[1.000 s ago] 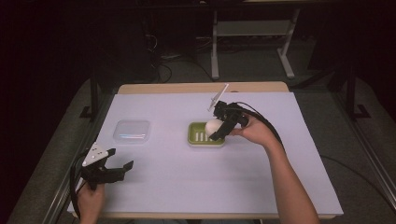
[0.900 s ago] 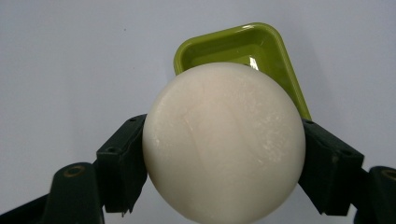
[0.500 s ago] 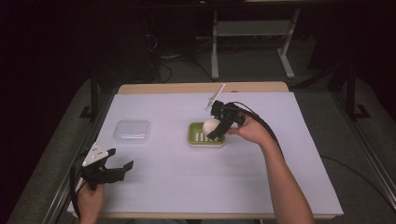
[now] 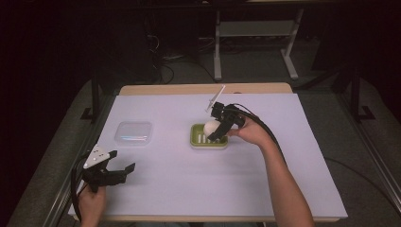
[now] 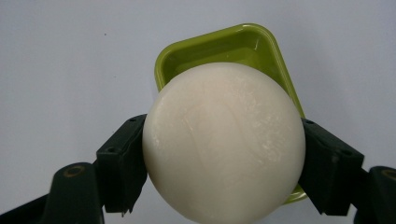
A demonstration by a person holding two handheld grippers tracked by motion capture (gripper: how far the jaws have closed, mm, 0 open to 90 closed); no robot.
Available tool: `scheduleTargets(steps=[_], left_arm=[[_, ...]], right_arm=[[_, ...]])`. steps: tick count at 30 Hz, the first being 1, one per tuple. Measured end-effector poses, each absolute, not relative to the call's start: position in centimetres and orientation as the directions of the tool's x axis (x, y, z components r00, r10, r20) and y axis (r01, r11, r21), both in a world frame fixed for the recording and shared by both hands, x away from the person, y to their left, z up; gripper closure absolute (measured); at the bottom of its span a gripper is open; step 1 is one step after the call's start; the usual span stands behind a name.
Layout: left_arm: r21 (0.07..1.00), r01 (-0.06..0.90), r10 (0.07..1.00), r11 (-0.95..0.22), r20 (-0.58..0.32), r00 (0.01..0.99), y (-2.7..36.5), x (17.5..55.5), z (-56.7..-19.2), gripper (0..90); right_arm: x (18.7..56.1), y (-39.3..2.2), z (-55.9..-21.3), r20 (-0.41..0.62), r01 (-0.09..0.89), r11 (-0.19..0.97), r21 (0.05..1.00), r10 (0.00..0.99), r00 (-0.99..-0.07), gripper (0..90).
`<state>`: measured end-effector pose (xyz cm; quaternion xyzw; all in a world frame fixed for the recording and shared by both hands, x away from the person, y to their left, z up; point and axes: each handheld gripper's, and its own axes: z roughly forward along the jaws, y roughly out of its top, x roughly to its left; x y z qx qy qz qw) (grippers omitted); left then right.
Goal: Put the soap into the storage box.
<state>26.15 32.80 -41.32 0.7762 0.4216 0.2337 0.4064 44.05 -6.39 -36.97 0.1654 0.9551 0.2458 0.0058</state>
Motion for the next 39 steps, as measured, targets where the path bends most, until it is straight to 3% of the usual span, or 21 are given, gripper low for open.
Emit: scheduleTargets(steps=[39], left_arm=[[0.827, 0.465, 0.844, -0.315, 0.021, 0.536, 32.8, 26.2, -41.4, 14.5]], right_arm=[[45.2, -4.9, -39.2, 0.08, 0.34, 0.835, 0.433, 0.341, -0.937, 24.4]])
